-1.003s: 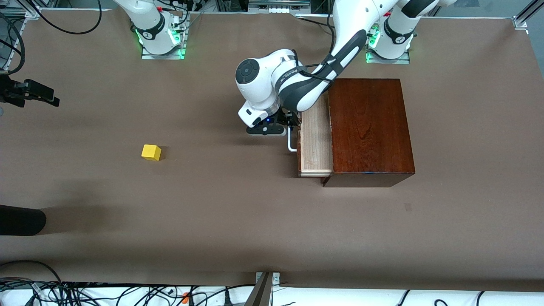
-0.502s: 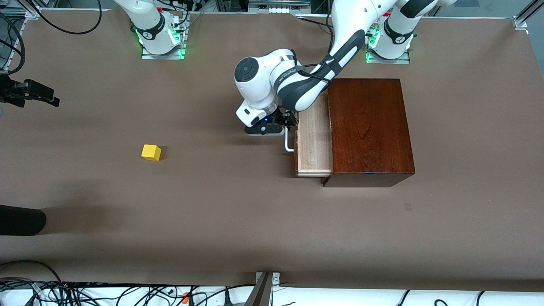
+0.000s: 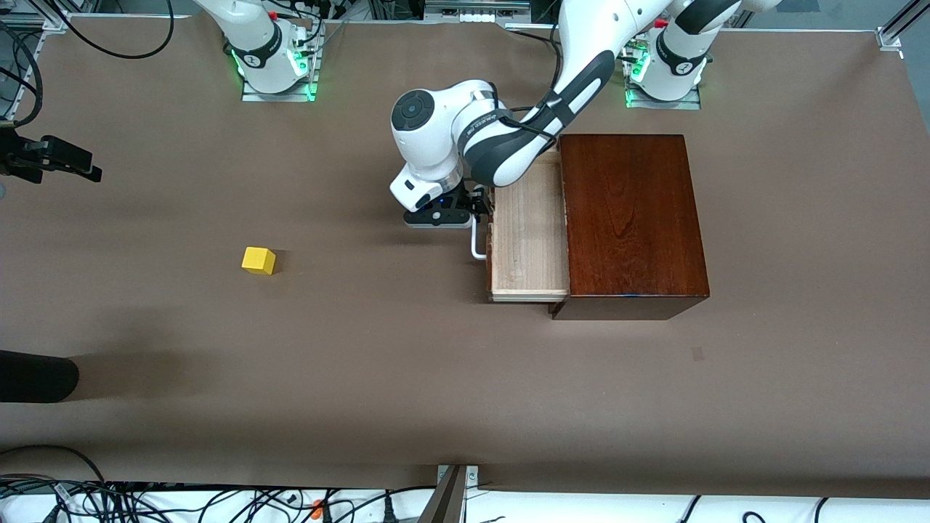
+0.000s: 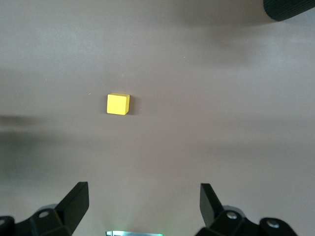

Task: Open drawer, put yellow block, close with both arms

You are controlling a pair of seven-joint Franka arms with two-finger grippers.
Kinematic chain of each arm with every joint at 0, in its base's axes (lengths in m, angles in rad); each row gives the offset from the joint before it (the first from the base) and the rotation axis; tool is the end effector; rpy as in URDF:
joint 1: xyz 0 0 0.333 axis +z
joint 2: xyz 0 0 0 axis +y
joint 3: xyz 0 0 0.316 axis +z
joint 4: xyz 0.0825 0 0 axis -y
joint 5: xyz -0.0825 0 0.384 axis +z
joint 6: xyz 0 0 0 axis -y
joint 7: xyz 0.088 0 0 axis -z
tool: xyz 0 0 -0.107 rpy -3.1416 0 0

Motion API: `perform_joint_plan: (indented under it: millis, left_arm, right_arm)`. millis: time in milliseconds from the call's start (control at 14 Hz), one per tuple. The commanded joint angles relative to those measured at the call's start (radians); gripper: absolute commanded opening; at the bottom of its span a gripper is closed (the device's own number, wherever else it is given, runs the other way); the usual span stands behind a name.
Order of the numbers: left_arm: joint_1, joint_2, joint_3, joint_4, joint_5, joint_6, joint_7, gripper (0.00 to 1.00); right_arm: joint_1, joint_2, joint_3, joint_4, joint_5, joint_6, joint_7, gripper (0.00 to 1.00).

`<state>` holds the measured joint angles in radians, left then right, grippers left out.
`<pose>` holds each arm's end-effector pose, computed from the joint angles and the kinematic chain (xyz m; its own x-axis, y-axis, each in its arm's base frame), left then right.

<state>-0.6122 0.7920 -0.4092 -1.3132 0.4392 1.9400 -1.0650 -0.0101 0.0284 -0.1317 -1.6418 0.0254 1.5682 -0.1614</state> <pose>0.4615 -0.5664 0.2822 0.9982 -0.0435 0.0407 -0.0374 -0.9895 -0.1396 0.5532 -0.0753 0.5753 0.9951 0.0200 -0.0968 0.0164 -0.9992 -0.0376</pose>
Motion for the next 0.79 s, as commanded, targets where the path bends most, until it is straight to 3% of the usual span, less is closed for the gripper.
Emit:
perform_joint_plan:
  millis: [0, 430, 717]
  left_arm:
    - [-0.027, 0.03, -0.007, 0.064, -0.02, 0.007, -0.012, 1.0]
    - [-0.009, -0.037, -0.014, 0.063, -0.068, -0.006, -0.004, 1.0]
    - [0.047, -0.17, -0.016, 0.046, -0.19, -0.096, 0.077, 1.0]
  right_arm:
    - [-0.007, -0.001, 0.004, 0.007, 0.002, -0.011, 0.008, 1.0]
    - [-0.007, -0.001, 0.004, 0.008, 0.002, -0.011, 0.006, 1.0]
    - [-0.007, -0.001, 0.004, 0.008, 0.002, -0.011, 0.008, 1.0]
